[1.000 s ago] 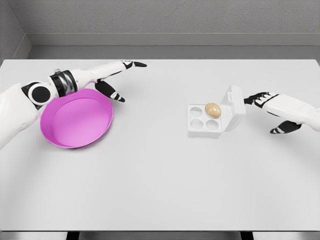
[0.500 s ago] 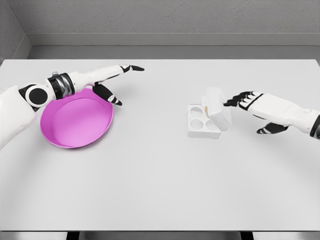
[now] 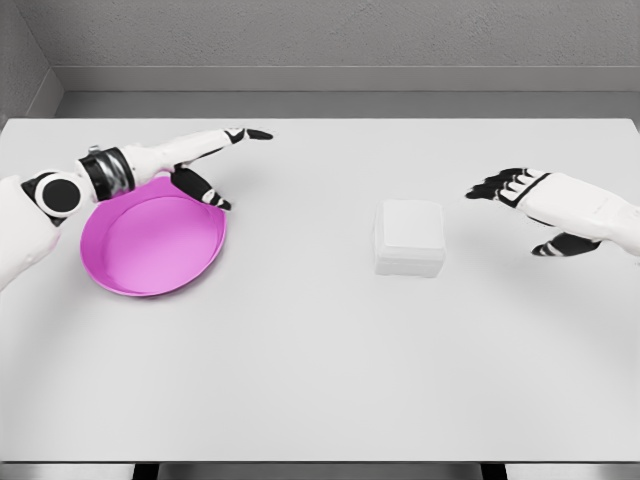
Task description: Pack egg into the box and close the box lid
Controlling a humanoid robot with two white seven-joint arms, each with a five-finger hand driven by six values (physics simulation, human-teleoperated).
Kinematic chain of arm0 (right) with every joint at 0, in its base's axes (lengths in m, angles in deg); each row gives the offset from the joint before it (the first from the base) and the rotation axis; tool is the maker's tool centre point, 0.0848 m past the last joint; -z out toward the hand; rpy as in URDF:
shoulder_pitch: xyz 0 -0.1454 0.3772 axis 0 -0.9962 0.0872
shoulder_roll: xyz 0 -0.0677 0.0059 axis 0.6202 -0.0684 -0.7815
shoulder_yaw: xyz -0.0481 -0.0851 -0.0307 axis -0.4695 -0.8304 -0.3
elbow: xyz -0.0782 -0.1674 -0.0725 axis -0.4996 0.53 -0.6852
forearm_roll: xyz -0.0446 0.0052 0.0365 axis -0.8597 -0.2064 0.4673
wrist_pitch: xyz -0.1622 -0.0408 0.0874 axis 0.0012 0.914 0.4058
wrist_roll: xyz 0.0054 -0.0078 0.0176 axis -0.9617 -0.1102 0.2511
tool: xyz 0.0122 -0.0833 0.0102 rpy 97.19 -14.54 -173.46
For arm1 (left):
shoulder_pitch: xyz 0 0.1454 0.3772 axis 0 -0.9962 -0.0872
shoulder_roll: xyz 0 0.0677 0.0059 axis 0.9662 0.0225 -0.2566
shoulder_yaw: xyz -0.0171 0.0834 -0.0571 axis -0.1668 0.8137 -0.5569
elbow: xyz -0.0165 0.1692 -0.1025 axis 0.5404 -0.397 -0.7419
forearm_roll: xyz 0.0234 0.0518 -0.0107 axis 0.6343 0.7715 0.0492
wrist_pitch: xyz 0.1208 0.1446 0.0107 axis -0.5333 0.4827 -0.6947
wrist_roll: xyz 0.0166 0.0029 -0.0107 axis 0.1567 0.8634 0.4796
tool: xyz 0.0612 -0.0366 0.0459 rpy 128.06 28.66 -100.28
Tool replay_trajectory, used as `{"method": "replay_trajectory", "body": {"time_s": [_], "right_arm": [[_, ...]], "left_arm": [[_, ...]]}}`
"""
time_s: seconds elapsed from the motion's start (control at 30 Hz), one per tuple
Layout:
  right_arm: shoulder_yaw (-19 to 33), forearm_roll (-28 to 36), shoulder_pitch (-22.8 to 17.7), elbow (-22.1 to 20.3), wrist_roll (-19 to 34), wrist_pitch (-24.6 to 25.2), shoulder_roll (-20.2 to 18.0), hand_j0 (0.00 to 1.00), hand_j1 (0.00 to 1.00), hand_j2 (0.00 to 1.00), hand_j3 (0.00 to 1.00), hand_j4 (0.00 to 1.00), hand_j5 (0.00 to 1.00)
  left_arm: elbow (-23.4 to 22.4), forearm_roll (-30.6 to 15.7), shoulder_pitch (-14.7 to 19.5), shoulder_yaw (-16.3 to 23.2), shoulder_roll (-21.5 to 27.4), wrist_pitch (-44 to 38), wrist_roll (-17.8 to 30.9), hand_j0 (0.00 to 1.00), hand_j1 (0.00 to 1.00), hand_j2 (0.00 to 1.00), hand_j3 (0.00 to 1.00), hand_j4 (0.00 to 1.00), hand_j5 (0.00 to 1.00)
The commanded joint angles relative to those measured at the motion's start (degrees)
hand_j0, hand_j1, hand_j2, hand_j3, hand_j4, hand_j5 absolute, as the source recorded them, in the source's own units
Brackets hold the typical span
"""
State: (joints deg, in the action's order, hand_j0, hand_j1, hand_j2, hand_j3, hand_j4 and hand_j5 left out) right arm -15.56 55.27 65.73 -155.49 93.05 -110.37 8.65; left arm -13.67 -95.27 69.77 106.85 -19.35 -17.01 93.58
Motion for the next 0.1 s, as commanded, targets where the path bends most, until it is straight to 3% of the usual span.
{"method": "replay_trajectory", "body": {"time_s": [0.0, 0.07], "right_arm": [[0.87, 3.78, 0.00, -0.14, -0.03, 0.17, -3.67, 1.00, 1.00, 1.00, 1.00, 1.00, 1.00], [0.78, 3.78, 0.00, -0.23, -0.03, 0.17, -3.67, 1.00, 1.00, 1.00, 1.00, 1.00, 1.00]], "left_arm": [[-0.02, -0.42, 0.00, -0.17, 1.17, -0.09, -0.02, 1.00, 1.00, 1.00, 1.00, 1.00, 1.00], [-0.11, -0.42, 0.00, -0.17, 1.26, -0.09, -0.02, 1.00, 1.00, 1.00, 1.00, 1.00, 1.00]]}}
